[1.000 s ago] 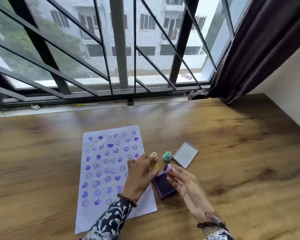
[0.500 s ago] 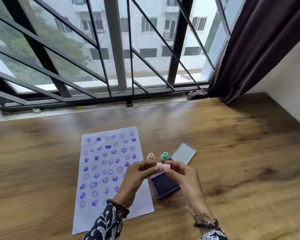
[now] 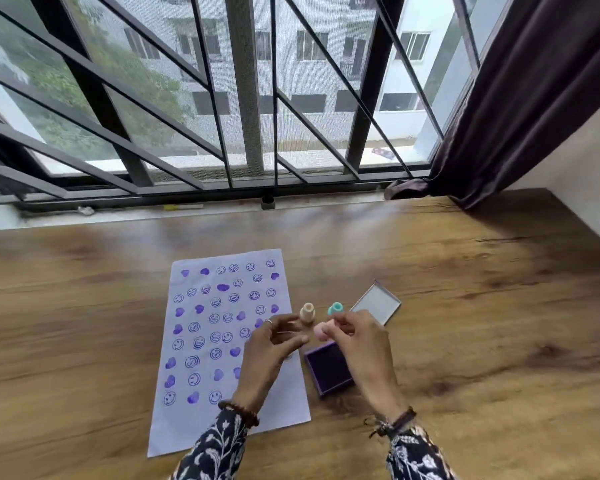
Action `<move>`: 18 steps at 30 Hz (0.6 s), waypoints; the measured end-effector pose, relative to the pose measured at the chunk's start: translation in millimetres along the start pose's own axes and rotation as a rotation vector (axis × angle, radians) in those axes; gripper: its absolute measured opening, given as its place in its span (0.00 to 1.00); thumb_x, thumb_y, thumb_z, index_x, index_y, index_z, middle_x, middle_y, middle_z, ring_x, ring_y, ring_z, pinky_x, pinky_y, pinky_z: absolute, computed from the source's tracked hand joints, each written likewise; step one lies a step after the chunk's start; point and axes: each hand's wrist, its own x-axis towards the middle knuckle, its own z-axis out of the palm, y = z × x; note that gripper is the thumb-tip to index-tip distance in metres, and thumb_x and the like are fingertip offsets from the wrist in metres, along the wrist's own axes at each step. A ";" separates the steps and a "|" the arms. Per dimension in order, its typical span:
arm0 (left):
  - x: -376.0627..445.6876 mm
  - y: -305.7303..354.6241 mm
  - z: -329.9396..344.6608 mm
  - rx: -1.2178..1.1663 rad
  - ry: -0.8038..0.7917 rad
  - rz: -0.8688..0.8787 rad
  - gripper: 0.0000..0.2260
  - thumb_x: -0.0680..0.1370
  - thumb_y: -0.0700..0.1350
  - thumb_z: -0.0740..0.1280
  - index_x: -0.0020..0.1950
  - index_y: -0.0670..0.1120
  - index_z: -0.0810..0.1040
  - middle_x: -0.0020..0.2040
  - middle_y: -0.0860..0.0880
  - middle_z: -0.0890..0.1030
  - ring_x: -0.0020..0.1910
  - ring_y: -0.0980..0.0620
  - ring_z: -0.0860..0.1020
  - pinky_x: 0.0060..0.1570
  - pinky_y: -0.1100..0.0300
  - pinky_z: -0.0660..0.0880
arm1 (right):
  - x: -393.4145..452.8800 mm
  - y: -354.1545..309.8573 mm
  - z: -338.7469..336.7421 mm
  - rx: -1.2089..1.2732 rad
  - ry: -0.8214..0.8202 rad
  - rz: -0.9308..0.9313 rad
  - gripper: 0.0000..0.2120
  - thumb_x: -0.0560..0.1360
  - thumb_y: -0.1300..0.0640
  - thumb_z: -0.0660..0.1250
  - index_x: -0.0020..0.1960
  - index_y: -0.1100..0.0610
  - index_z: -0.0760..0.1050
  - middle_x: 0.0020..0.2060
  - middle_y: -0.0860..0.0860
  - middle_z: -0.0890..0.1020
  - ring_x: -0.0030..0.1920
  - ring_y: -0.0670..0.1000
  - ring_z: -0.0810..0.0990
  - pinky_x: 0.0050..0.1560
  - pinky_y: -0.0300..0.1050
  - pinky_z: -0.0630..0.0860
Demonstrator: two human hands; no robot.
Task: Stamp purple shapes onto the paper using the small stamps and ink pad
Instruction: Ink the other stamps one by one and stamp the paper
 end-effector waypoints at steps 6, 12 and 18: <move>36.1 -7.5 10.4 0.722 0.081 0.274 0.23 0.67 0.46 0.74 0.61 0.48 0.74 0.53 0.46 0.76 0.53 0.46 0.70 0.50 0.53 0.65 | 4.9 2.1 19.0 -0.311 0.043 -0.183 0.06 0.77 0.56 0.61 0.53 0.56 0.71 0.49 0.52 0.76 0.45 0.51 0.77 0.43 0.47 0.77; 34.8 -3.0 12.0 0.763 0.102 0.379 0.08 0.74 0.45 0.69 0.52 0.48 0.78 0.48 0.47 0.83 0.49 0.45 0.77 0.48 0.53 0.64 | 1.9 -1.4 18.5 -0.358 0.048 -0.225 0.07 0.76 0.54 0.62 0.53 0.53 0.71 0.49 0.51 0.77 0.47 0.51 0.77 0.42 0.47 0.78; 2.7 18.7 2.3 0.515 -0.054 0.481 0.12 0.73 0.39 0.70 0.55 0.48 0.78 0.47 0.52 0.78 0.46 0.55 0.78 0.48 0.64 0.72 | -8.1 -19.6 -2.5 0.135 -0.098 -0.148 0.16 0.72 0.51 0.69 0.59 0.42 0.74 0.46 0.40 0.80 0.44 0.40 0.80 0.46 0.32 0.76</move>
